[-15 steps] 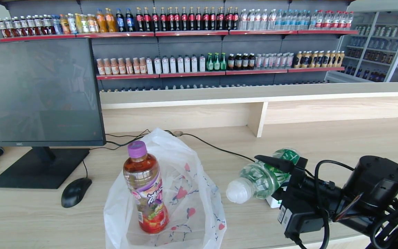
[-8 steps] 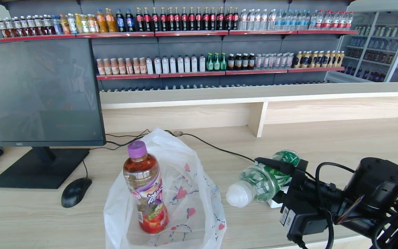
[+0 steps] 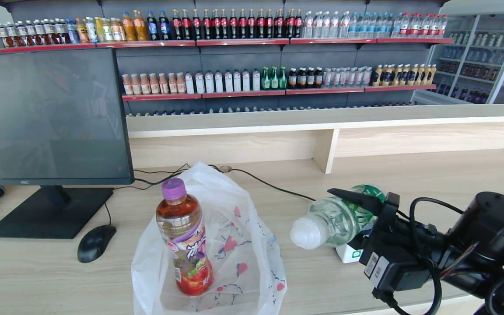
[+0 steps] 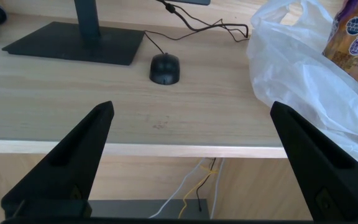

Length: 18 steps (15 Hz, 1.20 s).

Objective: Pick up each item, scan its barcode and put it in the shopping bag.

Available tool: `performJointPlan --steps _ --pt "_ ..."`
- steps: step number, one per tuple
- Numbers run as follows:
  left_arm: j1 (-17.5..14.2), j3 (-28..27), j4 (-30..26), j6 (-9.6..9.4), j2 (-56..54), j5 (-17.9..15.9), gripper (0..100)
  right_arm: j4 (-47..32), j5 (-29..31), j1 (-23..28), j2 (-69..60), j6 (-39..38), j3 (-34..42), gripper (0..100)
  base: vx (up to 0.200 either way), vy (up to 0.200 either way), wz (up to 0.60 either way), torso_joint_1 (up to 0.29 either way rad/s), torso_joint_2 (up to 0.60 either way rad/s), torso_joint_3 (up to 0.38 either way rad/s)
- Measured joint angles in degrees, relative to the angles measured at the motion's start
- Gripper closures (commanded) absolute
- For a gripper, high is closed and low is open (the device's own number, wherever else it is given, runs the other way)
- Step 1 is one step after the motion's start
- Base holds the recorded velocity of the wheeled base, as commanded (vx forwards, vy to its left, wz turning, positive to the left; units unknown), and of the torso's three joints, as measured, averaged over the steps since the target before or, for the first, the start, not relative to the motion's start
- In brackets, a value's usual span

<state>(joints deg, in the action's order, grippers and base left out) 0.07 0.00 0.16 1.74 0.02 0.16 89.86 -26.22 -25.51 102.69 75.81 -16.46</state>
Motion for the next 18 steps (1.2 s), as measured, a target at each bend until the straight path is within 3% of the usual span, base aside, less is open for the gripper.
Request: performJointPlan --steps 5,8,12,15,18 --pt "0.0 0.0 0.0 -0.02 0.0 0.0 0 0.09 0.23 -0.87 -3.46 -15.17 -4.12 100 0.0 0.0 0.0 0.0 0.0 0.0" --pt "0.04 0.0 0.0 -0.11 0.0 0.0 0 0.05 5.14 -1.08 -5.25 -26.14 -4.92 100 0.0 0.0 0.0 0.0 0.0 0.0" --pt "0.0 0.0 0.0 -0.09 0.0 0.0 0 0.24 9.95 -3.97 -6.36 -34.76 -3.83 100 0.0 0.0 0.0 0.0 0.0 0.0" --pt "0.0 0.0 -0.02 -0.02 0.0 0.0 0 -0.05 18.64 -7.83 -7.79 -43.3 -0.32 100 0.0 0.0 0.0 0.0 0.0 0.0" --pt "-0.02 0.0 0.0 -0.24 0.0 0.0 0 0.16 26.82 -11.14 -10.22 -55.65 -3.02 100 0.0 0.0 0.0 0.0 0.0 0.0"
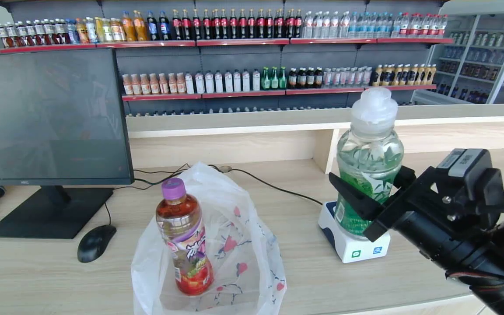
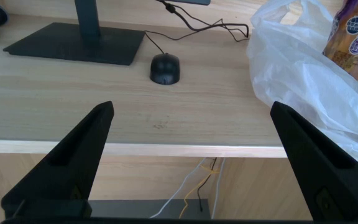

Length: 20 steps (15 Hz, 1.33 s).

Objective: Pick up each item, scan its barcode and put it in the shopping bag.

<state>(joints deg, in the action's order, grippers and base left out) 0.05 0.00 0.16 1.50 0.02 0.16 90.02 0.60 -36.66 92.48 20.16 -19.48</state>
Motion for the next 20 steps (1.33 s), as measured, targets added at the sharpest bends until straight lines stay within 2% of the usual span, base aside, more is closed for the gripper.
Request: performJointPlan --steps 2,6,10,14,20 --pt "0.06 0.0 0.0 -0.05 0.0 -0.02 0 0.06 2.19 -0.8 -1.28 -9.94 -2.32 100 0.0 0.0 0.0 0.0 0.0 0.0" --pt "0.0 0.0 -0.02 -0.06 0.0 0.0 0 -0.21 2.74 -0.3 -1.08 -19.46 -0.06 100 0.0 0.0 0.0 0.0 0.0 0.0" --pt "0.02 0.0 -0.02 -0.05 0.0 -0.02 0 -0.07 2.74 -0.07 0.18 -20.16 -0.33 100 0.0 0.0 0.0 0.0 0.0 0.0" --pt "0.06 0.0 -0.02 0.02 0.0 0.0 0 -0.21 2.82 0.06 0.38 -21.28 0.22 100 -0.2 0.0 0.0 0.008 0.0 0.0" --pt "0.02 0.0 -0.06 0.0 0.0 0.0 0 -0.18 2.74 0.26 -1.22 -21.8 1.32 100 0.0 0.0 0.0 0.0 0.0 0.0"
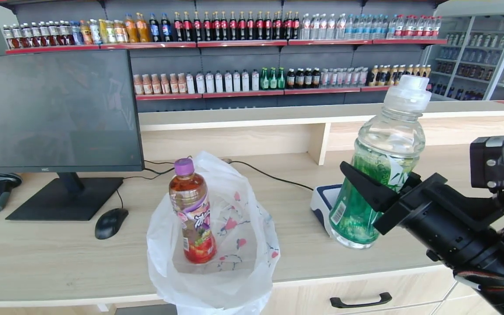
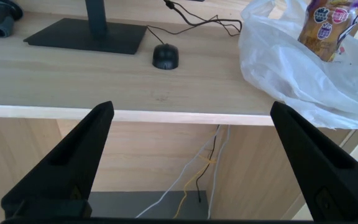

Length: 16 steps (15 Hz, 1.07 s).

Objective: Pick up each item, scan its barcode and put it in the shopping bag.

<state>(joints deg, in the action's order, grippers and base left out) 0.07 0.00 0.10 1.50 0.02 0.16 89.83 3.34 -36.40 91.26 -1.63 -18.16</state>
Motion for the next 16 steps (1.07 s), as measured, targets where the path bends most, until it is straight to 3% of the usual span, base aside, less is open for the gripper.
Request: performJointPlan --steps 9,16 --pt "0.02 0.0 -0.02 0.02 0.0 0.0 0 0.16 0.0 -0.04 -0.2 0.0 2.51 100 0.0 0.2 0.0 0.007 0.0 0.002" --pt "0.0 0.0 0.06 0.0 0.0 -0.02 0 0.2 0.1 -0.06 0.0 -0.02 2.02 100 0.0 0.0 0.0 0.0 0.0 0.0"
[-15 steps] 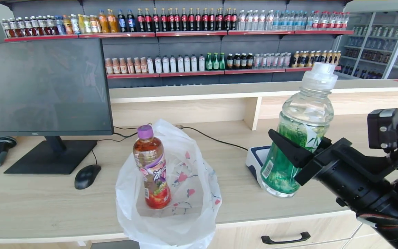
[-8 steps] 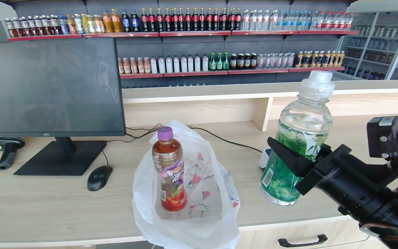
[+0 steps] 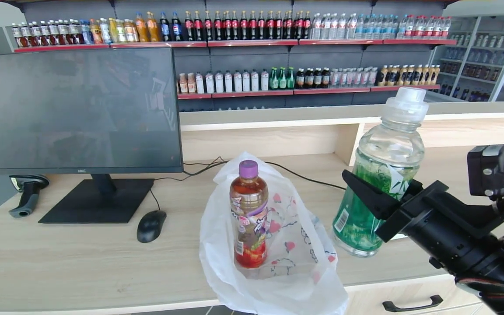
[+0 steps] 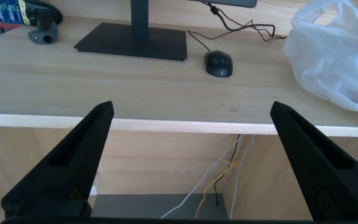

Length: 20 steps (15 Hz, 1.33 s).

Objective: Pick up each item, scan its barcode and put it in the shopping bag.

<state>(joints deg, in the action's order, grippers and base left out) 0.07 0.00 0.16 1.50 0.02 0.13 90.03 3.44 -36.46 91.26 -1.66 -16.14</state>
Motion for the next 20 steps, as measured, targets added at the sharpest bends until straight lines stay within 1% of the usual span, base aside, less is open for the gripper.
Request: performJointPlan --steps 1,4,10,16,20 --pt "0.0 0.0 -0.02 0.0 0.0 0.02 0 -0.11 -0.16 -0.09 -0.02 0.0 -0.01 100 0.0 0.0 0.0 0.0 0.0 0.0" --pt "-0.05 0.0 -0.06 -0.02 0.0 0.0 0 -0.01 0.0 0.11 -0.38 -0.01 0.57 100 0.0 0.0 0.6 0.004 0.0 0.001" --pt "0.04 0.0 -0.06 -0.05 0.0 0.02 0 0.02 -0.07 0.0 -0.79 -0.01 1.54 100 0.0 0.0 0.0 0.0 0.0 0.0" --pt "0.0 0.0 -0.05 -0.02 0.0 0.02 0 -0.15 -0.1 -0.44 2.15 0.07 0.38 100 0.0 0.0 0.0 0.0 0.0 0.0" --pt "0.02 0.0 -0.02 -0.02 0.0 0.02 0 -0.15 -0.1 -0.37 5.4 0.18 -2.24 100 0.0 0.0 0.0 0.0 0.0 0.0"
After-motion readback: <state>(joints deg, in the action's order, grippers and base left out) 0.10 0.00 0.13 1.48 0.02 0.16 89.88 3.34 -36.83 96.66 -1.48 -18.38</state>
